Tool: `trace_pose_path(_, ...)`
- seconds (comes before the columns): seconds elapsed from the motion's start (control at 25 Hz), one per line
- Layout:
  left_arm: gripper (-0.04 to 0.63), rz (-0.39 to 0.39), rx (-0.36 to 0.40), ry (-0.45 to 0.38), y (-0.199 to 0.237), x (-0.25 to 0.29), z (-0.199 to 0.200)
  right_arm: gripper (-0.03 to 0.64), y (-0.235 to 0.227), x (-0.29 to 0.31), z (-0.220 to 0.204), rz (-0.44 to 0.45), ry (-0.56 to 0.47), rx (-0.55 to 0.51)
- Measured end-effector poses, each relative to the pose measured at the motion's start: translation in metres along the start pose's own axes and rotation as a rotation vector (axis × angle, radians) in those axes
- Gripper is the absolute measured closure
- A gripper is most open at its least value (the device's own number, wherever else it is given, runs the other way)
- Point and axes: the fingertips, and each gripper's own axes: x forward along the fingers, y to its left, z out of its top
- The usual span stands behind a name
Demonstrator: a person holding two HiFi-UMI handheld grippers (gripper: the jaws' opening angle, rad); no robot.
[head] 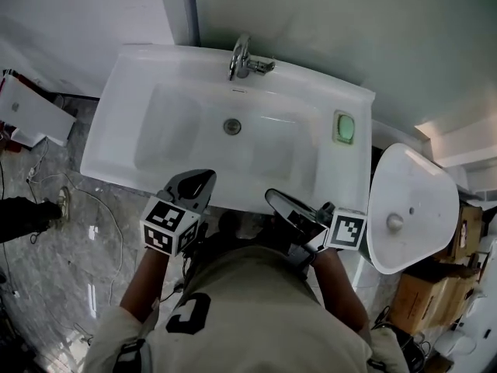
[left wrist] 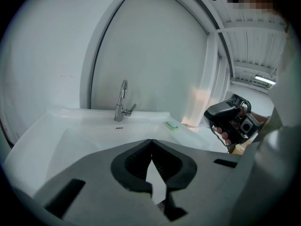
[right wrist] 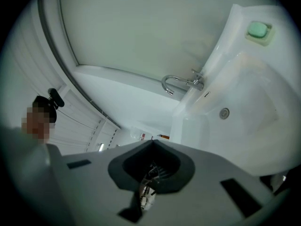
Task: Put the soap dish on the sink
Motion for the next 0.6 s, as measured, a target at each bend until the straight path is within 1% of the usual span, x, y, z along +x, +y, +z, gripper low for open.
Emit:
trace_pose_path(0.2,0.577,-0.035,-0.006,-0.003,0.005,-0.009,-0.007,0.607,0.007,0.01,-0.021,-0.014,0.002,0.013)
trace_pose_path(0.36,0.577,-0.082,-0.002,0.007,-0.001,-0.006,-0.017,0.607,0.004,0.01,-0.035,-0.041,0.006,0.034)
trace_pose_path(0.48,0.576,-0.115,0.014,0.021,-0.008,-0.002,-0.018,0.607,0.002,0.008,-0.036,-0.048,-0.007,0.036)
trace_pose_path(0.6,0.577,-0.131,0.047,0.01,-0.016,-0.001,-0.01,0.607,0.005,0.004,-0.036,-0.031,-0.019,0.031)
